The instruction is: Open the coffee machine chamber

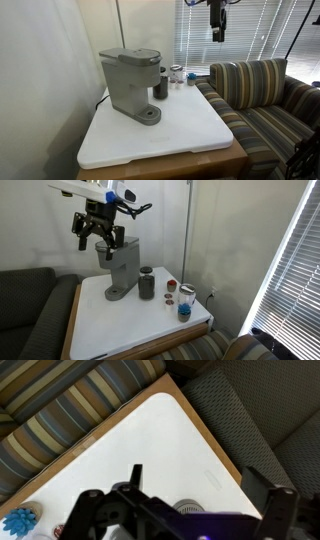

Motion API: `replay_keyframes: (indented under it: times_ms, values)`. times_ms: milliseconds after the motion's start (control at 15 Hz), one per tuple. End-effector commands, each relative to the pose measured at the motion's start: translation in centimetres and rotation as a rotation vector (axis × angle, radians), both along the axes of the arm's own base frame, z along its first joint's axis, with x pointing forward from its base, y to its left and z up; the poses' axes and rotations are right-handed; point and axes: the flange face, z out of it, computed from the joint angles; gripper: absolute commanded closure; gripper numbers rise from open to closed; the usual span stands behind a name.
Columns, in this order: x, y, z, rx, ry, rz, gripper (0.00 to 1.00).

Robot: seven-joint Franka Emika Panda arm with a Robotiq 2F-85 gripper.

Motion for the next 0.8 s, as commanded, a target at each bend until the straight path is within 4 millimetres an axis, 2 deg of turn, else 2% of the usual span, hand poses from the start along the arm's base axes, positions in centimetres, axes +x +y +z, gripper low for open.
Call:
replay_keyframes:
  times_ms: [0,267,533,600,733]
  values:
    - [0.4,0.6,-0.2,0.0,-0.082,-0.016,0.0]
    - [2.0,2.2,-2.1,0.038,-0.214,-0.073,0.0]
    - [2.8,3.4,-3.8,0.121,-0.38,-0.138,0.0]
    - [3.0,3.6,-3.0,0.093,-0.321,-0.119,0.0]
    - [3.0,4.0,-3.6,0.095,-0.326,-0.119,0.0]
